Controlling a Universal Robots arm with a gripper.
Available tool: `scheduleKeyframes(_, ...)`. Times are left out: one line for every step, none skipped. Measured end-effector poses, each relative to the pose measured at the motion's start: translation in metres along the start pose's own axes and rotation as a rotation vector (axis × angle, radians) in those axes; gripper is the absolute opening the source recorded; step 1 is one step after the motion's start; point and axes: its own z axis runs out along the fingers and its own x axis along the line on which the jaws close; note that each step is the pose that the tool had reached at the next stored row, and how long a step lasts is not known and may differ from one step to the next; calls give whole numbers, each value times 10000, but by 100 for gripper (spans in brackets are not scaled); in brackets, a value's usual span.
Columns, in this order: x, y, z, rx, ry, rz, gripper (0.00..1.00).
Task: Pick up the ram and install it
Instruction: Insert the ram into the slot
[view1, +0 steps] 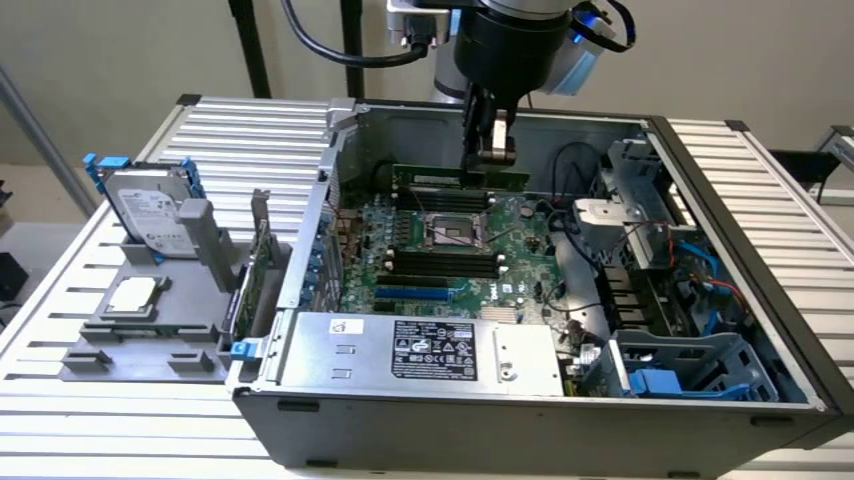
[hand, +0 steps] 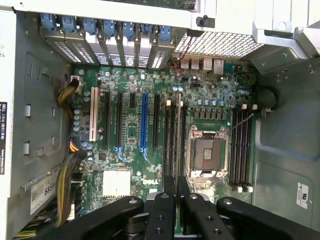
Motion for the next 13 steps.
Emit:
scheduleKeyframes(0, 0, 0, 0, 0, 0, 14)
scheduleKeyframes(0, 0, 0, 0, -1, 0, 14)
scheduleKeyframes(0, 0, 0, 0, 0, 0, 14)
scheduleKeyframes(0, 0, 0, 0, -1, 0, 14)
scheduleKeyframes(0, 0, 0, 0, 0, 0, 14)
scheduleKeyframes(0, 0, 0, 0, 0, 0, 14)
scheduleKeyframes(0, 0, 0, 0, 0, 0, 14)
scheduleKeyframes(0, 0, 0, 0, 0, 0, 14)
scheduleKeyframes(0, 0, 0, 0, -1, 0, 14)
scheduleKeyframes(0, 0, 0, 0, 0, 0, 14)
scheduleKeyframes(0, 0, 0, 0, 0, 0, 14)
scheduleKeyframes(0, 0, 4, 0, 0, 0, 14)
scheduleKeyframes(2, 0, 19, 14, 1, -1, 14)
